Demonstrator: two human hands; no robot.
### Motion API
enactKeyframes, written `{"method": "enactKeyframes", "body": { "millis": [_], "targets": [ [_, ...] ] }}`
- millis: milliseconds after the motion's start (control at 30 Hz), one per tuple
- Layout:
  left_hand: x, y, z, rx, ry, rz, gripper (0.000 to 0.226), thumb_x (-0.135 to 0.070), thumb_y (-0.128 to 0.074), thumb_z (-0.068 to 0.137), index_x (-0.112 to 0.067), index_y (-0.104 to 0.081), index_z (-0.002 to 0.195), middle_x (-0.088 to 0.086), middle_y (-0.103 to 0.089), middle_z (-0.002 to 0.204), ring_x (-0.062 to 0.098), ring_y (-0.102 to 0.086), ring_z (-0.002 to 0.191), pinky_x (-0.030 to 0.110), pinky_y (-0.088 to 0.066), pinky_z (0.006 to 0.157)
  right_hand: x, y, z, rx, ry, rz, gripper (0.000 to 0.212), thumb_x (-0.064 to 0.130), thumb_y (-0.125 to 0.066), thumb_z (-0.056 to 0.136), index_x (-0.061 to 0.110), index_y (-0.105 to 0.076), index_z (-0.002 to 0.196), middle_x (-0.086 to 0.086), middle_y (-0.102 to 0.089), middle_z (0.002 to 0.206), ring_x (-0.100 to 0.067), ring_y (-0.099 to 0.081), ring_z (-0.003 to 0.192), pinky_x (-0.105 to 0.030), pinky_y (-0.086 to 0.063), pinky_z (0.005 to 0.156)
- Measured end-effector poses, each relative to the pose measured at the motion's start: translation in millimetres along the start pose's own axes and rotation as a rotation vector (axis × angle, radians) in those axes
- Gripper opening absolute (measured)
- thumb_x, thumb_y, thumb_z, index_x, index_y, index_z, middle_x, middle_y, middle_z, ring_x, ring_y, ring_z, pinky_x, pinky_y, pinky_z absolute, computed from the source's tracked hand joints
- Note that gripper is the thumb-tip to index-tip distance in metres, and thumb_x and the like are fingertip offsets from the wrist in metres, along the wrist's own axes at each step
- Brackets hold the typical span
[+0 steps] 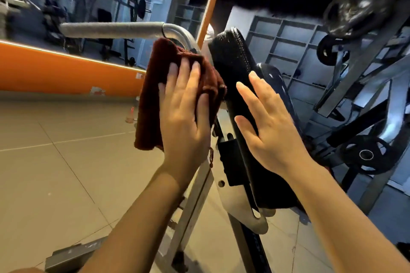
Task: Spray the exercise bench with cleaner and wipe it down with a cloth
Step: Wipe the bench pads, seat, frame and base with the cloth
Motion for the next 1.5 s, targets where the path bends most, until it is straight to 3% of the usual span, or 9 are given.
{"method": "enactKeyframes", "body": {
  "millis": [67,200,333,567,767,1033,1167,1400,1500],
  "targets": [
    [9.1,-7.8,23.4,0.054,-0.012,0.060,0.050,-0.029,-0.029,0.103,-0.008,-0.026,0.148,0.007,-0.022,0.157,0.017,-0.011,0.148,0.029,-0.004,0.122,-0.2,-4.7,8.4,-0.026,-0.010,0.000,0.055,0.039,-0.037,0.099,0.030,-0.027,0.153,0.011,-0.009,0.163,-0.008,-0.001,0.150,-0.035,-0.010,0.122],
    [15.6,-10.1,15.2,0.090,-0.019,0.049,0.051,-0.033,-0.027,0.104,-0.011,-0.021,0.149,-0.001,-0.015,0.156,0.014,-0.007,0.148,0.021,-0.006,0.120,-0.5,-7.7,6.8,-0.052,-0.027,-0.004,0.055,0.037,-0.038,0.099,0.030,-0.028,0.153,0.015,-0.008,0.162,-0.004,0.000,0.149,-0.012,-0.001,0.110],
    [14.1,-8.3,-27.8,0.090,-0.089,0.068,0.050,-0.033,-0.025,0.106,-0.006,-0.020,0.148,0.002,-0.019,0.156,0.015,-0.012,0.149,0.025,-0.009,0.121,-0.1,-9.7,4.7,-0.057,-0.031,-0.018,0.054,0.034,-0.041,0.100,0.030,-0.028,0.153,0.014,-0.008,0.162,-0.006,-0.002,0.150,-0.013,-0.005,0.108],
    [10.8,-9.5,40.7,0.132,-0.055,0.072,0.051,-0.032,-0.025,0.102,-0.010,-0.020,0.148,-0.002,-0.018,0.155,0.013,-0.011,0.148,0.027,-0.008,0.122,0.5,-10.4,5.2,-0.071,-0.032,-0.050,0.053,0.032,-0.038,0.101,0.029,-0.028,0.152,0.014,-0.008,0.162,-0.007,-0.003,0.150,-0.017,-0.006,0.110],
    [11.1,-7.8,-15.6,0.136,-0.082,0.069,0.052,-0.037,-0.023,0.106,-0.008,-0.018,0.148,0.001,-0.021,0.156,0.015,-0.013,0.148,0.023,-0.008,0.120,-0.5,-11.3,4.4,-0.084,-0.044,-0.051,0.054,0.035,-0.036,0.099,0.030,-0.028,0.152,0.013,-0.011,0.162,-0.006,-0.005,0.149,-0.018,-0.008,0.108],
    [13.5,-7.8,50.2,0.191,-0.086,0.115,0.052,-0.036,-0.024,0.102,-0.013,-0.016,0.148,-0.008,-0.013,0.154,0.005,-0.007,0.147,0.023,-0.007,0.121,-1.3,-13.5,5.5,-0.125,-0.040,-0.042,0.055,0.036,-0.039,0.098,0.027,-0.031,0.152,0.010,-0.015,0.162,-0.014,-0.013,0.149,-0.031,-0.027,0.105],
    [11.9,-9.0,20.4,0.161,-0.080,0.103,0.051,-0.034,-0.025,0.104,-0.013,-0.011,0.149,-0.005,-0.013,0.156,0.010,-0.008,0.149,0.022,-0.008,0.120,-3.4,-15.3,2.4,-0.121,-0.025,-0.033,0.057,0.034,-0.048,0.099,0.026,-0.030,0.152,0.008,-0.015,0.162,-0.017,-0.014,0.149,-0.033,-0.030,0.104],
    [11.5,-1.2,11.4,0.226,-0.358,0.122,0.045,-0.031,-0.025,0.106,-0.010,-0.023,0.147,0.002,-0.024,0.155,0.015,-0.017,0.148,0.031,-0.015,0.121,-4.8,-16.4,0.3,-0.184,-0.017,-0.022,0.058,0.043,-0.042,0.097,0.033,-0.027,0.151,0.014,-0.015,0.162,-0.014,-0.018,0.148,-0.031,-0.031,0.103],
    [-9.8,-4.3,41.4,0.339,-0.516,0.320,0.044,-0.032,-0.028,0.105,-0.010,-0.042,0.141,0.005,-0.041,0.147,0.016,-0.028,0.144,0.032,-0.018,0.120,-6.7,-15.6,1.6,-0.205,-0.007,-0.020,0.059,0.046,-0.040,0.096,0.035,-0.023,0.152,0.017,-0.014,0.162,-0.012,-0.017,0.148,-0.028,-0.026,0.105]
  ]
}}
Point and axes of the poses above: each hand's wrist, its own z-axis towards the middle knuckle, its own y-axis out of the back of the hand, x = y × z, the point moved 6 cm from there along z, towards the middle knuckle
